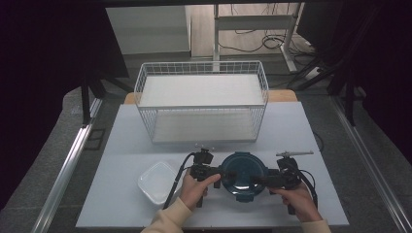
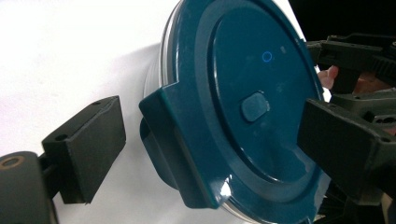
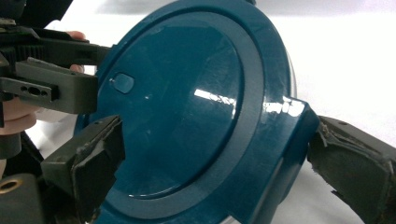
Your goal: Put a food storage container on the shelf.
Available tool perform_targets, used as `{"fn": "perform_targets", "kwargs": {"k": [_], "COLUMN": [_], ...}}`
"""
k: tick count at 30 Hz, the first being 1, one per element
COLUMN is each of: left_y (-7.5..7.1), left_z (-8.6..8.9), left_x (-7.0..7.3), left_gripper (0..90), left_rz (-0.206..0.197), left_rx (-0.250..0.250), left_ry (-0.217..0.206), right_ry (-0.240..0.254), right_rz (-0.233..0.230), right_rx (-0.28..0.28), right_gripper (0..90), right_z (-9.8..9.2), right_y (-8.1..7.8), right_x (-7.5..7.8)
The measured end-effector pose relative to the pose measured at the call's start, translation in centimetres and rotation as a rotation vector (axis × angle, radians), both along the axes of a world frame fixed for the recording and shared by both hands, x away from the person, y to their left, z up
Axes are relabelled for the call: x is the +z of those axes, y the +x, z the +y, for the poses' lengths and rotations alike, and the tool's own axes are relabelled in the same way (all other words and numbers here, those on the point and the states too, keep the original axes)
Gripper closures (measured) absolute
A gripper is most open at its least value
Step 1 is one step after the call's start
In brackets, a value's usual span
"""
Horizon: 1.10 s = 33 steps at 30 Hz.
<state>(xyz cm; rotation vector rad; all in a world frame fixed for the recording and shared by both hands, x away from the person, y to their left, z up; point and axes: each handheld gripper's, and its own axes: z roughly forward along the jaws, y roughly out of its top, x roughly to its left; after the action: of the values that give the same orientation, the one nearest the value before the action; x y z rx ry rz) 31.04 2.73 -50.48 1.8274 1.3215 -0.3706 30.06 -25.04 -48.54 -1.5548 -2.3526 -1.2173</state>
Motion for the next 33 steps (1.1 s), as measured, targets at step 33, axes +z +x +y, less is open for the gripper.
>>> {"fn": "perform_targets", "kwargs": {"k": [33], "left_y": [-0.6], "left_z": [0.6], "left_x": [-0.1], "left_gripper": [30.3], "left_rz": [0.08], "left_rx": [0.06], "left_ry": [-0.102], "right_ry": [0.216], "right_rz": [0.172], "right_rx": [-0.127], "right_gripper": [32.5], "right_z": [-1.9], "right_y": [0.4], "right_x": [-1.0]}}
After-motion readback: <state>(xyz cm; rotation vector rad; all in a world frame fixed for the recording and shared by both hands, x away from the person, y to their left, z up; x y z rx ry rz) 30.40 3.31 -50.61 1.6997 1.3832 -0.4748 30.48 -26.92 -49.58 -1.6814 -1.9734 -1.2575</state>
